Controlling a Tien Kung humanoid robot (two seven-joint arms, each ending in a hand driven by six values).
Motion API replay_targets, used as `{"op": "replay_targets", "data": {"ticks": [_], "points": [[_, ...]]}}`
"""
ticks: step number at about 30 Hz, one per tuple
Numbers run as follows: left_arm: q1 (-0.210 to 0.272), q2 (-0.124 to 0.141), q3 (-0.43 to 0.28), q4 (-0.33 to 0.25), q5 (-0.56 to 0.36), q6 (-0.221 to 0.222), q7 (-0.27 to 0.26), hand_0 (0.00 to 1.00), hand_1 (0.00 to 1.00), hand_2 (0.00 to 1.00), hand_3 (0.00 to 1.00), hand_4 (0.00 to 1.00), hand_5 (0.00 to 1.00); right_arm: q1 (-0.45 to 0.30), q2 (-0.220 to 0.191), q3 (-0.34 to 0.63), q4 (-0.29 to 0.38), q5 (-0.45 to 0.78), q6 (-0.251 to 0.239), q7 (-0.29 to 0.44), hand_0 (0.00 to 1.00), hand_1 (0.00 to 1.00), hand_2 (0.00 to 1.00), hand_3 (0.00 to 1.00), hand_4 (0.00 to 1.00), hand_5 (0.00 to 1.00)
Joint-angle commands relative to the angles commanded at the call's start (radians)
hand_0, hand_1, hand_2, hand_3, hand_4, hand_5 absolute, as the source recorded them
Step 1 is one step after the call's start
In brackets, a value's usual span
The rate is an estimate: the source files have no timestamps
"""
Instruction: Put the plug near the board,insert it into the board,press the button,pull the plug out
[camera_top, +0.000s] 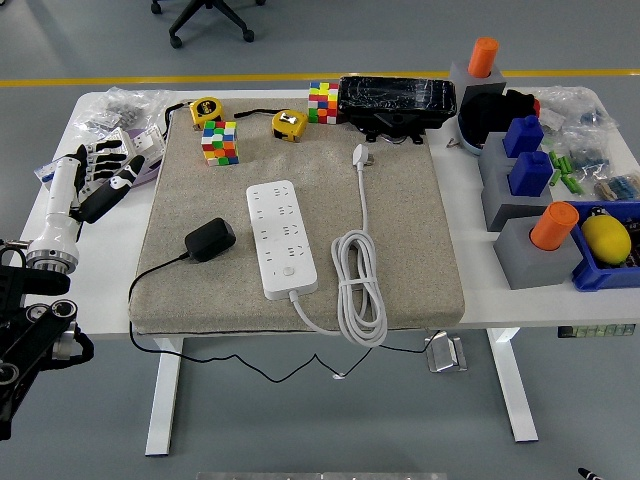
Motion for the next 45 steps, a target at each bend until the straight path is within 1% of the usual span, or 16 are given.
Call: {"op": "replay_targets", "data": {"ticks": [5,14,18,22,28,35,45], "points": [[0.0,-0.004,-0.013,-0.002,0.002,0.0,0.001,0.641,0.668,0.658,0.713,0.87,0.577,0.003,0.01,0.02,-0.001,-0.001,-0.001,0.001,0.607,0.641,0.634,0.552,0.942,0.493],[-0.027,-0.021,0.001,0.001,-0.003,-0.004,0.002,0.643,0.669,0.658,0.713,0.87,0.58,-0.002,0.012,0.04,-0.006,0.001,0.0,-0.001,0.607,0.641,0.634,0.552,0.942,0.493],[-0.036,-0.031,0.008,-0.001,-0.003,-0.003,0.003,0.643,0.672,0.658,0.713,0.87,0.578,-0.008,0.011,0.09,-0.008,-0.014,-0.003,0.002,0.606,0.641,0.634,0.552,0.941,0.492],[-0.04,-0.036,0.01,-0.002,-0.003,-0.005,0.005,0.642,0.673,0.658,0.711,0.869,0.576,-0.007,0.01,0.1,-0.007,-0.016,-0.002,0.002,0.607,0.641,0.633,0.552,0.941,0.493],[-0.05,-0.039,0.013,-0.004,-0.005,-0.008,0.009,0.641,0.674,0.658,0.713,0.869,0.578,-0.003,0.01,0.094,-0.008,-0.012,-0.001,0.002,0.603,0.64,0.633,0.552,0.941,0.493],[-0.056,-0.036,0.028,-0.01,-0.009,-0.01,0.01,0.64,0.677,0.659,0.715,0.868,0.576,0.0,0.011,0.097,-0.007,-0.013,-0.002,0.001,0.603,0.64,0.634,0.551,0.941,0.493],[-0.037,-0.035,0.032,-0.033,-0.01,-0.015,0.019,0.641,0.678,0.657,0.715,0.868,0.577,-0.015,-0.001,0.115,0.003,-0.03,-0.001,0.0,0.605,0.64,0.634,0.551,0.94,0.493]]}}
